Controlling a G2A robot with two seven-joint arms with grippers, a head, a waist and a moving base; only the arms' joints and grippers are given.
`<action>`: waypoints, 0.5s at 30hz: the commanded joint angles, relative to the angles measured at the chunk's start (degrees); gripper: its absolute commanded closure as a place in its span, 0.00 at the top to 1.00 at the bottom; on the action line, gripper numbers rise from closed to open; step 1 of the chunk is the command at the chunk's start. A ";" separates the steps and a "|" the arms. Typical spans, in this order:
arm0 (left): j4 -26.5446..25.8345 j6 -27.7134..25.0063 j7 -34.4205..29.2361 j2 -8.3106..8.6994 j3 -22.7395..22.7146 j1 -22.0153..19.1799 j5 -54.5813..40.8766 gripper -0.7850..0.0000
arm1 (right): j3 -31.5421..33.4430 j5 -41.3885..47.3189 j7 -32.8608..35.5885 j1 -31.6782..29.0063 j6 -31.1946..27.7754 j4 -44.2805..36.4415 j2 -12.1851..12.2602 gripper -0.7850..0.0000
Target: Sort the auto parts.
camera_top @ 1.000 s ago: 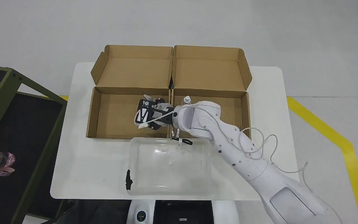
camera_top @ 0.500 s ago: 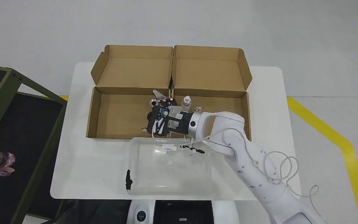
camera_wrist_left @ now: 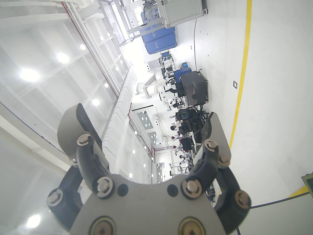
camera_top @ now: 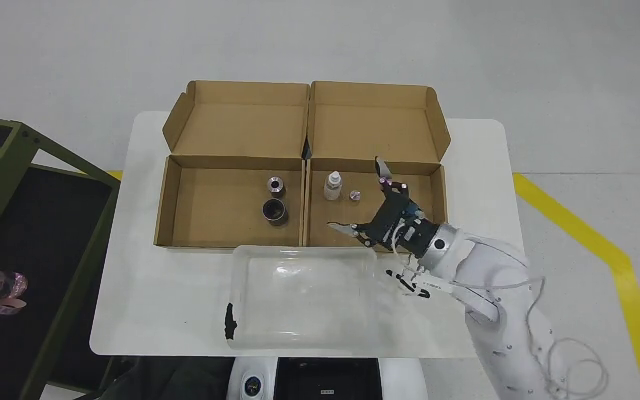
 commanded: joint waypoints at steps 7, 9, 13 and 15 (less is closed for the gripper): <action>0.00 0.00 0.00 0.00 0.00 0.00 0.00 1.00 | 8.85 0.17 -5.34 -8.54 0.19 -2.55 1.21 1.00; 0.00 0.00 0.00 0.00 0.00 0.00 0.00 1.00 | 10.67 0.22 -7.24 -10.65 0.36 -2.81 1.44 1.00; 0.00 0.00 0.00 0.00 0.00 0.00 0.00 1.00 | 13.54 -0.52 -10.73 -14.74 0.02 -2.96 1.87 1.00; 0.00 0.00 0.00 0.00 0.00 0.00 0.00 1.00 | 14.78 -0.89 -12.50 -16.57 0.02 -3.07 2.05 1.00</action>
